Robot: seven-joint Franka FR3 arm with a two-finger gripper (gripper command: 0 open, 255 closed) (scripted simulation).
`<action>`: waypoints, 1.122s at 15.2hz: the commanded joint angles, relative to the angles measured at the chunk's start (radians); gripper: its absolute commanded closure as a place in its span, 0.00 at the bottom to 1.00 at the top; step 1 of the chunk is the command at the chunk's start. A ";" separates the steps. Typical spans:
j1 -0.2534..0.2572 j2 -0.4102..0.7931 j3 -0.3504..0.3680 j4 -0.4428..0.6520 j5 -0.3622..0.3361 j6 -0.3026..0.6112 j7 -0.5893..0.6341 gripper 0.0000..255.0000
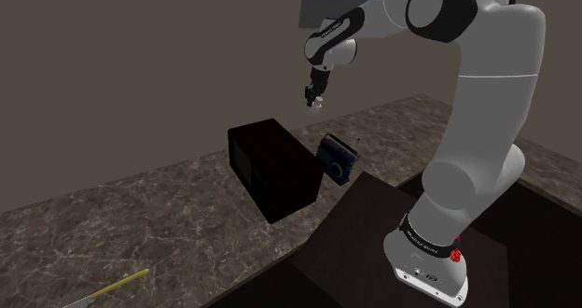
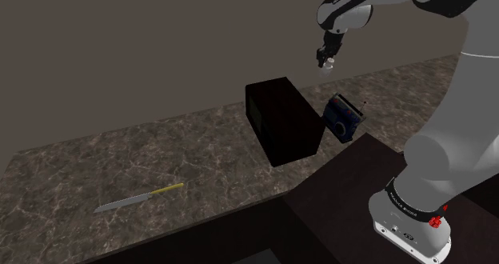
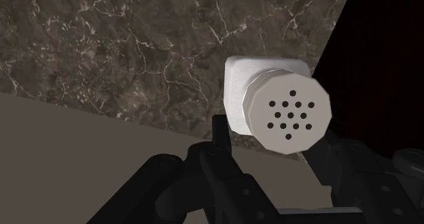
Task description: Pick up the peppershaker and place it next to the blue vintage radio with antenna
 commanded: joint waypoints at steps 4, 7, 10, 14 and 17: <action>-0.003 0.039 0.003 -0.019 0.007 0.058 -0.006 1.00; -0.005 0.064 0.005 -0.026 0.011 0.090 -0.009 1.00; -0.006 0.090 0.008 -0.031 0.015 0.121 -0.012 1.00; -0.009 0.127 0.011 -0.034 0.021 0.162 -0.016 1.00; -0.011 0.156 0.015 -0.035 0.025 0.191 -0.020 1.00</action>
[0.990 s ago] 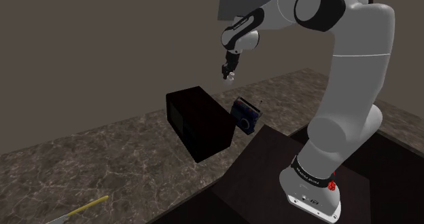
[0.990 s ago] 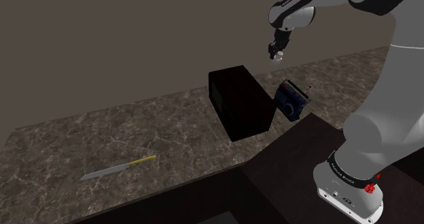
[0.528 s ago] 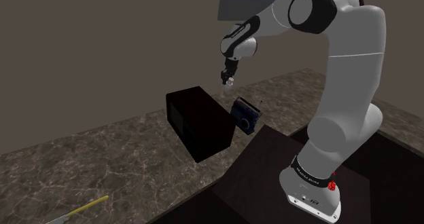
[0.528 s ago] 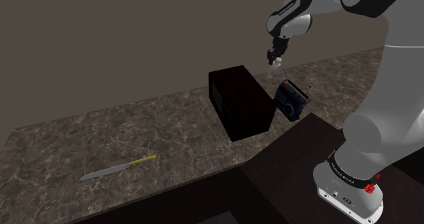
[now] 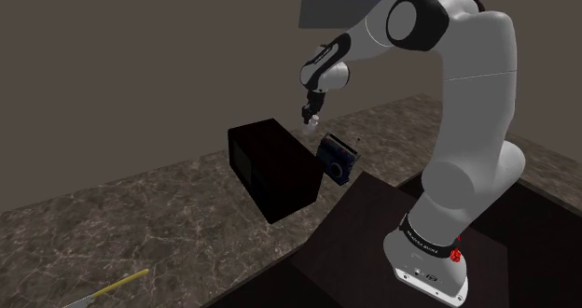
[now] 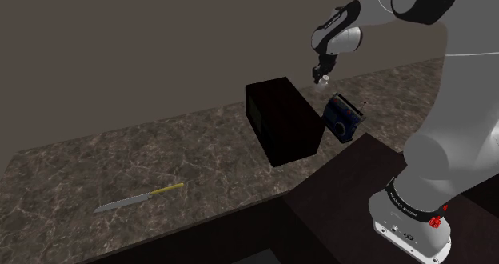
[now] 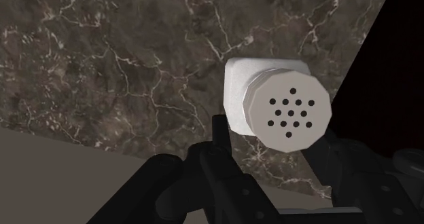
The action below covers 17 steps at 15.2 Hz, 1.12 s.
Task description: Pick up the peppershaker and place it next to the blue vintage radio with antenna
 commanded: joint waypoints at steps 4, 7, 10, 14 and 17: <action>-0.005 0.049 0.005 0.003 0.007 0.046 -0.007 1.00; -0.008 0.081 0.009 0.007 0.011 0.074 -0.010 1.00; -0.011 0.114 0.012 0.014 0.015 0.100 -0.013 1.00; -0.014 0.159 0.017 0.025 0.020 0.134 -0.017 1.00; -0.017 0.194 0.021 0.036 0.023 0.158 -0.019 1.00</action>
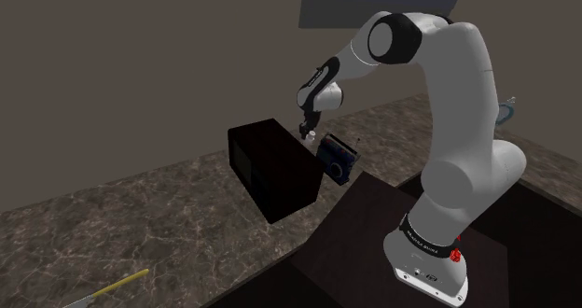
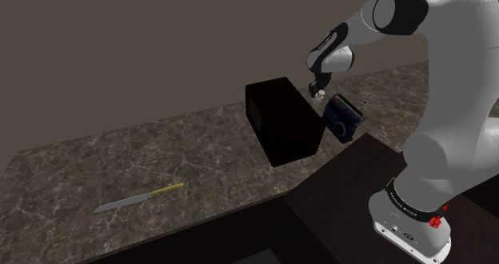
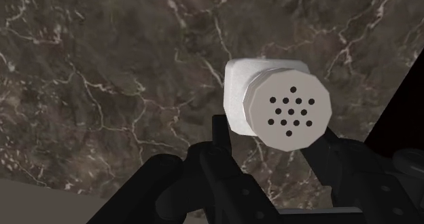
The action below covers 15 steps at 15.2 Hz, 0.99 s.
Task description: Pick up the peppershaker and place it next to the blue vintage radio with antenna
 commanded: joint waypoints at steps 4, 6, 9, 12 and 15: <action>-0.005 0.061 0.006 0.023 0.005 0.039 -0.004 1.00; -0.007 0.086 0.009 0.033 0.007 0.053 -0.006 1.00; -0.008 0.100 0.010 0.039 0.008 0.062 -0.007 1.00; -0.008 0.100 0.010 0.039 0.008 0.062 -0.007 1.00; -0.008 0.100 0.010 0.039 0.008 0.062 -0.007 1.00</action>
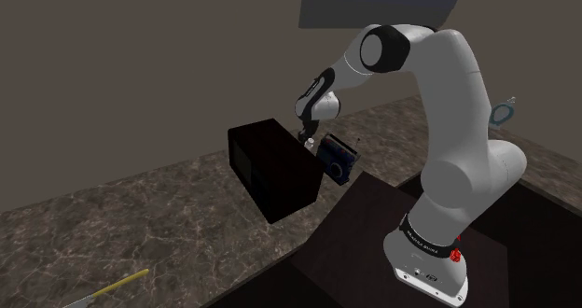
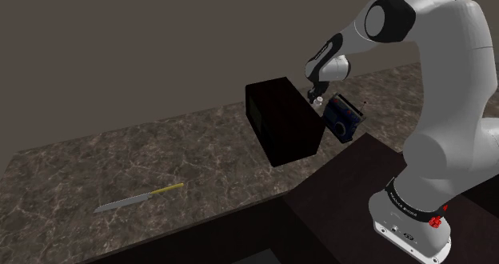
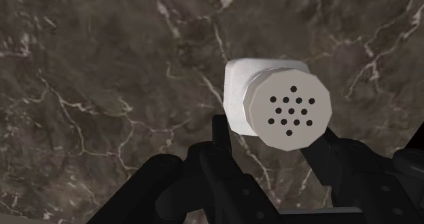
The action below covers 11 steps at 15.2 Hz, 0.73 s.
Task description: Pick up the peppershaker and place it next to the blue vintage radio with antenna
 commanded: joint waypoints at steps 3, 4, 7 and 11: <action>0.000 0.000 0.000 0.000 0.000 0.000 0.000 0.00; 0.000 0.000 0.000 0.000 0.000 0.000 0.000 0.00; 0.002 -0.033 -0.003 -0.018 -0.002 -0.015 0.001 0.00; 0.009 -0.123 -0.012 -0.062 -0.008 -0.061 0.005 0.00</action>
